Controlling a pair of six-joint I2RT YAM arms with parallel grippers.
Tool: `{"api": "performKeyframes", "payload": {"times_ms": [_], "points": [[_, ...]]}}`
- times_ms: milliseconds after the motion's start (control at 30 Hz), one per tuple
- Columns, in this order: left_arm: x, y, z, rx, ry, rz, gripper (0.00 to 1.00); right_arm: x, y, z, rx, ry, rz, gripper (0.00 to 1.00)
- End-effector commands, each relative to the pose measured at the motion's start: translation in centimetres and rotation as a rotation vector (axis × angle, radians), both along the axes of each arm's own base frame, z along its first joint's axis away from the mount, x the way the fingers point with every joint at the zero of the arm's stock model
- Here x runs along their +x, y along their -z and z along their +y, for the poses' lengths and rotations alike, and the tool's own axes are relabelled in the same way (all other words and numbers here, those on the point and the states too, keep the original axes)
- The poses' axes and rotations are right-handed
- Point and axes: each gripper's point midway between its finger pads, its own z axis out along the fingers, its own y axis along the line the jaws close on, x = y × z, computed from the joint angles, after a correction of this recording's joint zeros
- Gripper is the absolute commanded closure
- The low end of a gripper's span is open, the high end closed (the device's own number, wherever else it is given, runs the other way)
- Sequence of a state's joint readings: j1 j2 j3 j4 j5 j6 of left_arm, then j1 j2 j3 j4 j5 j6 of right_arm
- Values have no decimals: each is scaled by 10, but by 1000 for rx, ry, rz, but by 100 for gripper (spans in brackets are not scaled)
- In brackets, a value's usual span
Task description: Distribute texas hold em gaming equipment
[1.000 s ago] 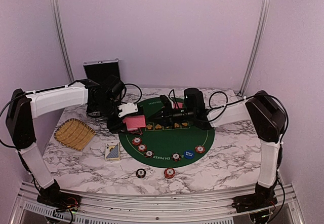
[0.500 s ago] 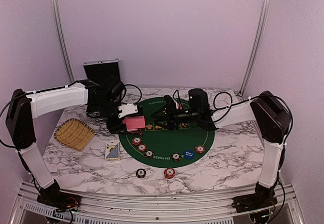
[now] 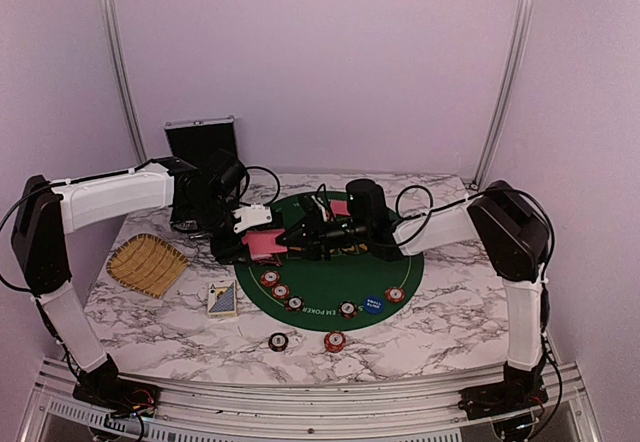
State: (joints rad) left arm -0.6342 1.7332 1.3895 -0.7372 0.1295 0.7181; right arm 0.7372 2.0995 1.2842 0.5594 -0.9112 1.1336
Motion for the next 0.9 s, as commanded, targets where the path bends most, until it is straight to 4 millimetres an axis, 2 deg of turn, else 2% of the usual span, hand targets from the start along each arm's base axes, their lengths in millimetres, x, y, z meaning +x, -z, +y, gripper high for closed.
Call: {"api": "performKeyframes", "payload": {"times_ms": [0,300,367,600,867], "points": [[1,-15,-2,-26,4,-32,100,2,-13,8,34,-15,-22,79],[1,-15,-1,-21,2,-35,100,-1,-16,1,55,-17,-13,100],[1,-15,-1,-21,4,-35,100,0,-19,-4,64,-9,-12,100],[1,-14,0,-16,5,-36,100,5,-21,-39,54,42,-4,100],[-2,-13,1,-13,7,-30,100,1,0,-94,-93,89,-5,100]]}}
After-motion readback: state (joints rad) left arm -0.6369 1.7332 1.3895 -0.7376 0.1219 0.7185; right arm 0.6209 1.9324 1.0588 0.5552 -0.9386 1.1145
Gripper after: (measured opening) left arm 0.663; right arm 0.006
